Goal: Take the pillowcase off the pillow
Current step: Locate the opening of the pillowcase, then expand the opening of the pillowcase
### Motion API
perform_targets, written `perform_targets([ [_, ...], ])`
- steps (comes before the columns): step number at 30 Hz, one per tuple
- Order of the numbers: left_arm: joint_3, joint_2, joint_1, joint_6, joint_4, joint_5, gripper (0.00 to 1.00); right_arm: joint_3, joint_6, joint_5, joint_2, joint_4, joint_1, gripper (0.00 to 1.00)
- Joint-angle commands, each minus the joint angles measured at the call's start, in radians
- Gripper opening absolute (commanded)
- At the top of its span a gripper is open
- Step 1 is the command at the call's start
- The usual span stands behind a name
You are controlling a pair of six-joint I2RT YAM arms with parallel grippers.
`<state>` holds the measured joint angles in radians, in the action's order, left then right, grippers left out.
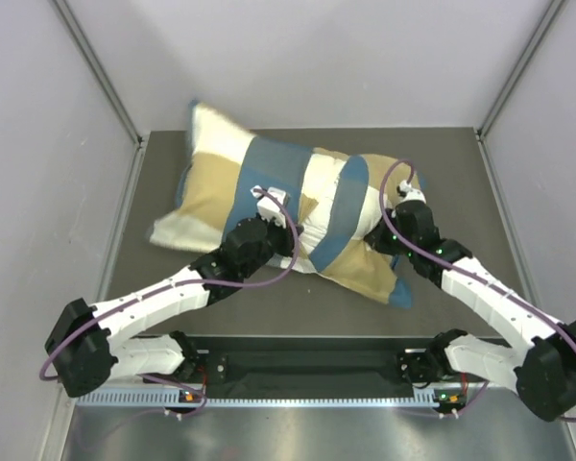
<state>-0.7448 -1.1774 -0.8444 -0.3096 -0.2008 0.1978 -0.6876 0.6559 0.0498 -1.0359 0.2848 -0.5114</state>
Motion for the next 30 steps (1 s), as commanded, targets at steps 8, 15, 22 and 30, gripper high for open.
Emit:
perform_targets([
  [8,-0.024,0.053,-0.234,-0.186,0.008,-0.037,0.00,-0.265,-0.174,-0.039,-0.245,-0.133,0.148,0.00],
  [15,-0.014,0.058,-0.229,-0.183,0.093,0.219,0.00,-0.355,-0.314,0.022,-0.074,0.003,0.065,0.70],
  [22,-0.028,0.035,-0.226,-0.189,0.092,0.215,0.00,-0.480,-0.426,0.155,-0.021,0.068,-0.179,0.83],
  [30,-0.018,0.081,-0.226,-0.209,0.104,0.239,0.00,-0.478,-0.395,0.254,-0.214,0.018,-0.248,0.83],
])
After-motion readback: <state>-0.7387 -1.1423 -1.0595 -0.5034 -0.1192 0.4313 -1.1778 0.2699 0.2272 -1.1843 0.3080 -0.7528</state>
